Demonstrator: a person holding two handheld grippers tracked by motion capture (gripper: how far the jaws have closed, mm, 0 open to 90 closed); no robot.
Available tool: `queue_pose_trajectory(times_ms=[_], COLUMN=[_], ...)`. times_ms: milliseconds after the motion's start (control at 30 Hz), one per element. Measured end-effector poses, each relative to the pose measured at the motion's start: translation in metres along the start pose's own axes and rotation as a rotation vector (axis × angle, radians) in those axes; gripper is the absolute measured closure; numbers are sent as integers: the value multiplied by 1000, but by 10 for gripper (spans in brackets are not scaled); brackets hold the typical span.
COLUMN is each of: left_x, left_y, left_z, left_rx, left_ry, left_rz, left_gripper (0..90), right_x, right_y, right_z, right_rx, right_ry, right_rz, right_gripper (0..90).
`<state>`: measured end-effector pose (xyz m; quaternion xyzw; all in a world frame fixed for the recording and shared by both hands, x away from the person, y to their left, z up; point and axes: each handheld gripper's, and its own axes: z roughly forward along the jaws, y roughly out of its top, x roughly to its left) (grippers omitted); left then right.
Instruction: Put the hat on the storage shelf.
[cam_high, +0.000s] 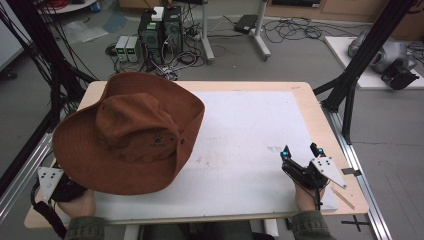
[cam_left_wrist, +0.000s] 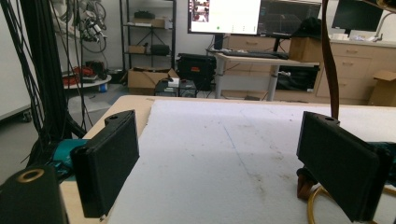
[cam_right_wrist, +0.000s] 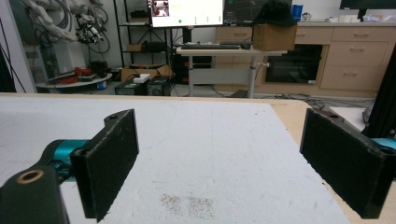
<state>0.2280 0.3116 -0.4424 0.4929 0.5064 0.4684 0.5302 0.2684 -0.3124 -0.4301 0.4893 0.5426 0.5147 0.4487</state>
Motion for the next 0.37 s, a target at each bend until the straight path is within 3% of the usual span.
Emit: queue_pose_trajectory(times_ms=[367], left_x=[3], left_y=[-1], left_z=[1], left_rx=[5], left_ry=[3], left_rz=[-8], left_gripper=[132], right_x=[-2], right_y=[-1], right_z=[2], right_rx=[3], right_ry=[8], right_rz=[19], right_gripper=[109])
